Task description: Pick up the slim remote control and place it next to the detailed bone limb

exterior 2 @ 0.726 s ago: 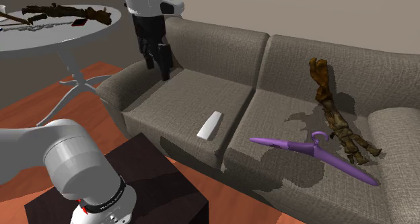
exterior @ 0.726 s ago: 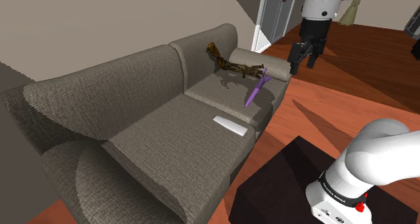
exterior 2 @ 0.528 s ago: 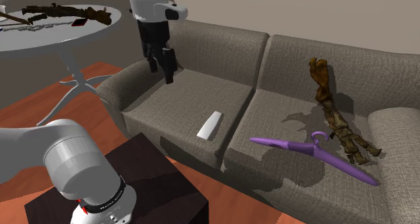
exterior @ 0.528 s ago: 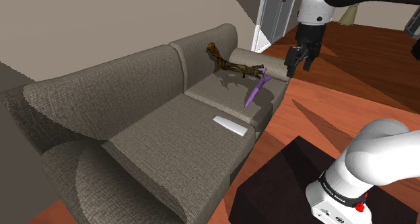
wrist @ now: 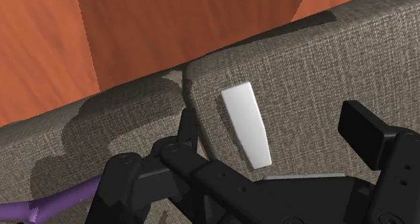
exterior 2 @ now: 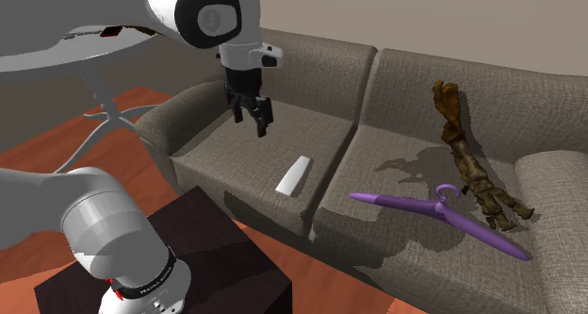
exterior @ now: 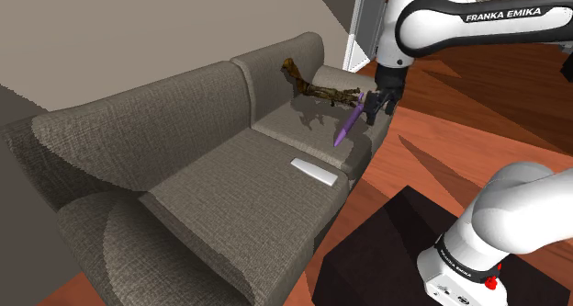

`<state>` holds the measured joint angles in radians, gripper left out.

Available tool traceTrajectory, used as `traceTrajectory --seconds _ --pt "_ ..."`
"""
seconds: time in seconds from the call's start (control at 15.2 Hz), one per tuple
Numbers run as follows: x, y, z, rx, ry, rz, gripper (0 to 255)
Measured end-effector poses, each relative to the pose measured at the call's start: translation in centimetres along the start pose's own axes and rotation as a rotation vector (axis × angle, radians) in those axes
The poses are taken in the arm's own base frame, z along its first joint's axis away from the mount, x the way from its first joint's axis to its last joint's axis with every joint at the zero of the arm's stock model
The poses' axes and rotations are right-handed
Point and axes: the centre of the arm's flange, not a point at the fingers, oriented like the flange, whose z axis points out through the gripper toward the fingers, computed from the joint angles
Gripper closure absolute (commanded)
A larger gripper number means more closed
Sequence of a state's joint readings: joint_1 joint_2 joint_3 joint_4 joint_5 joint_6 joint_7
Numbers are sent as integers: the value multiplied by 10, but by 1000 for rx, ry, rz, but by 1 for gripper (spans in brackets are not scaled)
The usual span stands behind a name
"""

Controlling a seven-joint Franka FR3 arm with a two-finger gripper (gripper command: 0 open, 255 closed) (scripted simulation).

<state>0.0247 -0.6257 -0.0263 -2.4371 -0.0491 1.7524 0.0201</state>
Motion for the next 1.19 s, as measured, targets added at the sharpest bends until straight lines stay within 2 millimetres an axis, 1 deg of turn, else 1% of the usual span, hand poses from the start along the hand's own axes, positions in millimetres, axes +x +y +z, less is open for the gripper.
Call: traceTrajectory --seconds 0.2,0.33,0.59,0.66,0.73,0.86,0.92,1.19 --pt "23 3 33 1 7 -32 0" --pt "34 0 57 3 11 -54 0" --pt "69 -3 99 5 21 -97 0" --pt "74 -5 107 6 24 -107 0" --pt "83 -5 120 6 26 -118 0" --pt "95 -8 140 7 30 -140 0" --pt "104 -10 149 8 34 -150 0" --pt "132 -15 194 10 42 -194 0"
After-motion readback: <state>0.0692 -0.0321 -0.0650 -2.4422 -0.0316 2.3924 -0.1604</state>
